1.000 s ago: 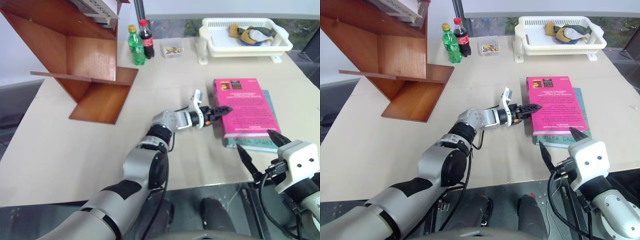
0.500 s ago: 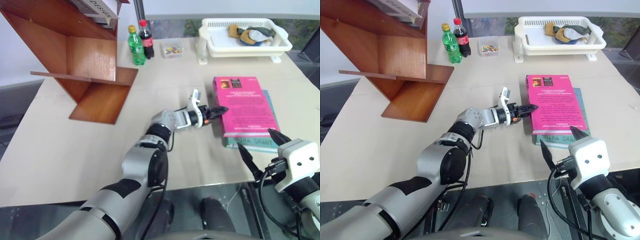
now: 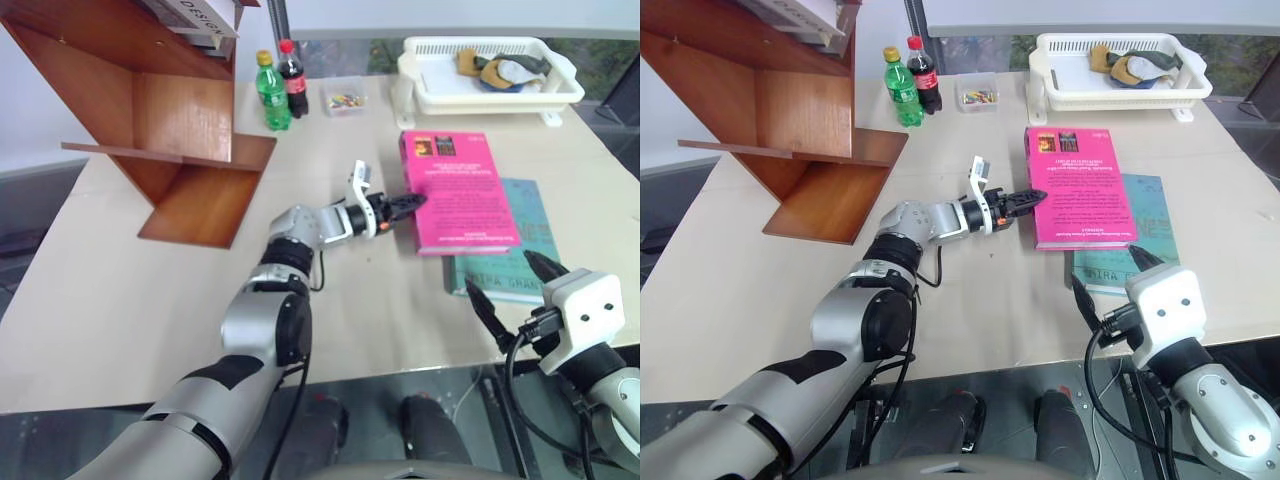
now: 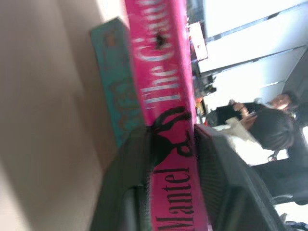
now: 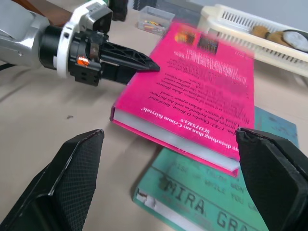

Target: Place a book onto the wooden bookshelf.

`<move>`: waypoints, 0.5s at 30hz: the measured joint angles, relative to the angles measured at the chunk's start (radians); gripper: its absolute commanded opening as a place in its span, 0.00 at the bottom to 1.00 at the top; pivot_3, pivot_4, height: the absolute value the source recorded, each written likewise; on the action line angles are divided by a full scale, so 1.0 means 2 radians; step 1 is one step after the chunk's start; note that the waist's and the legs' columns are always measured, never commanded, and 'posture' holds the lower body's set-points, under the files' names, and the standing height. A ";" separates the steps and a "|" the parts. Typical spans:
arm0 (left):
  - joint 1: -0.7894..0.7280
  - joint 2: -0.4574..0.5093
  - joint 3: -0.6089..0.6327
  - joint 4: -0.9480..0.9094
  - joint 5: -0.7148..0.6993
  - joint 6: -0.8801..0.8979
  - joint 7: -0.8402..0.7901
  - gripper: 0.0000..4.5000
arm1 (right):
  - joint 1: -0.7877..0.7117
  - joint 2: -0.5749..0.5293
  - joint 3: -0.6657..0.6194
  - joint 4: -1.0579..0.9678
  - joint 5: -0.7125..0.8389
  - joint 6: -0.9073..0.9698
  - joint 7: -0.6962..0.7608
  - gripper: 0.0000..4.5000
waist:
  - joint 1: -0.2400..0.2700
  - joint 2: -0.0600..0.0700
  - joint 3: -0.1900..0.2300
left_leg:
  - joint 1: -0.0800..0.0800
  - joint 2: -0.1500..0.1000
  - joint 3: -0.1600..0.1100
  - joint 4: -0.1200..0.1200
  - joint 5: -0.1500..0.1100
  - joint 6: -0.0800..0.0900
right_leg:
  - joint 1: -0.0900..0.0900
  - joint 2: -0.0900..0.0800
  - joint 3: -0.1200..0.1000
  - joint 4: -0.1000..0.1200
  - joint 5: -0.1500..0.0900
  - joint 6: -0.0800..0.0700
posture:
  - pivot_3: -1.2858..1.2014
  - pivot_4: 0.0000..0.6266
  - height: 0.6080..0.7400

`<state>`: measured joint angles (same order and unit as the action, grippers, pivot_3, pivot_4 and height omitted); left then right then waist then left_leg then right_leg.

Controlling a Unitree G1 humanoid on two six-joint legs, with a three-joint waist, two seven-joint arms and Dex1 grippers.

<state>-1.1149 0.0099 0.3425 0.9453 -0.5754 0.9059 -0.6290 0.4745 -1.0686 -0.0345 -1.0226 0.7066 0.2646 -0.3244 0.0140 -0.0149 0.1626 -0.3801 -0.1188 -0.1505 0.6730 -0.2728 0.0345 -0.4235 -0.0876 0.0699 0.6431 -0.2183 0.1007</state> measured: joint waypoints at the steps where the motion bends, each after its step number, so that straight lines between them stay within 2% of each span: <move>1: 0.003 0.001 0.000 -0.009 0.000 0.002 0.002 0.22 | -0.008 0.007 0.000 0.000 0.001 0.009 0.006 1.00 | 0.000 0.000 0.000 | 0.000 0.000 0.000 0.000 0.000 0.000 | 0.000 0.000 0.000 0.000 0.000 0.000 | 0.52 0.24 1.00; 8: 0.031 0.008 -0.001 -0.107 -0.012 0.025 0.014 0.22 | -0.059 0.057 -0.001 0.004 0.001 0.071 0.057 1.00 | -0.001 0.000 0.000 | 0.000 0.000 0.000 0.000 0.000 0.000 | -0.001 0.000 0.000 0.000 0.000 0.000 | 0.52 0.24 1.00; 11: 0.058 0.033 -0.042 -0.189 -0.002 0.009 -0.007 0.22 | -0.079 0.075 -0.001 0.015 -0.005 0.089 0.084 1.00 | -0.001 0.000 0.000 | 0.000 0.000 0.000 0.000 0.000 0.000 | -0.001 0.000 0.000 0.001 0.000 0.000 | 0.52 0.24 1.00; 13: 0.094 0.068 -0.096 -0.268 0.027 -0.044 -0.048 0.22 | -0.100 0.086 -0.001 0.026 -0.011 0.096 0.106 1.00 | -0.003 0.000 0.000 | 0.000 0.000 0.001 -0.001 0.000 0.000 | -0.001 0.000 0.001 0.001 0.000 0.000 | 0.52 0.24 1.00; 14: 0.114 0.097 -0.132 -0.317 0.055 -0.102 -0.075 0.22 | -0.114 0.092 -0.001 0.035 -0.014 0.102 0.125 1.00 | -0.003 0.000 0.000 | 0.000 0.000 0.001 -0.001 0.000 0.000 | -0.001 0.000 0.001 0.001 0.000 0.000 | 0.52 0.24 1.00; 15: 0.118 0.107 -0.144 -0.331 0.067 -0.124 -0.085 0.22 | -0.119 0.094 -0.001 0.038 -0.015 0.104 0.131 1.00 | -0.001 0.000 0.000 | 0.000 0.000 0.001 -0.001 0.000 0.000 | -0.001 0.000 0.001 0.001 0.000 0.000 | 0.52 0.24 1.00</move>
<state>-0.8789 0.2244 0.0544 0.2834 -0.4409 0.6571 -0.7984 0.2364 -0.8800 -0.0359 -0.9458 0.6769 0.4718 -0.0626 0.0112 -0.0146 0.1624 -0.3806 -0.1179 -0.1483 0.6717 -0.2728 0.0343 -0.4257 -0.0877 0.0718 0.6443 -0.2179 0.1001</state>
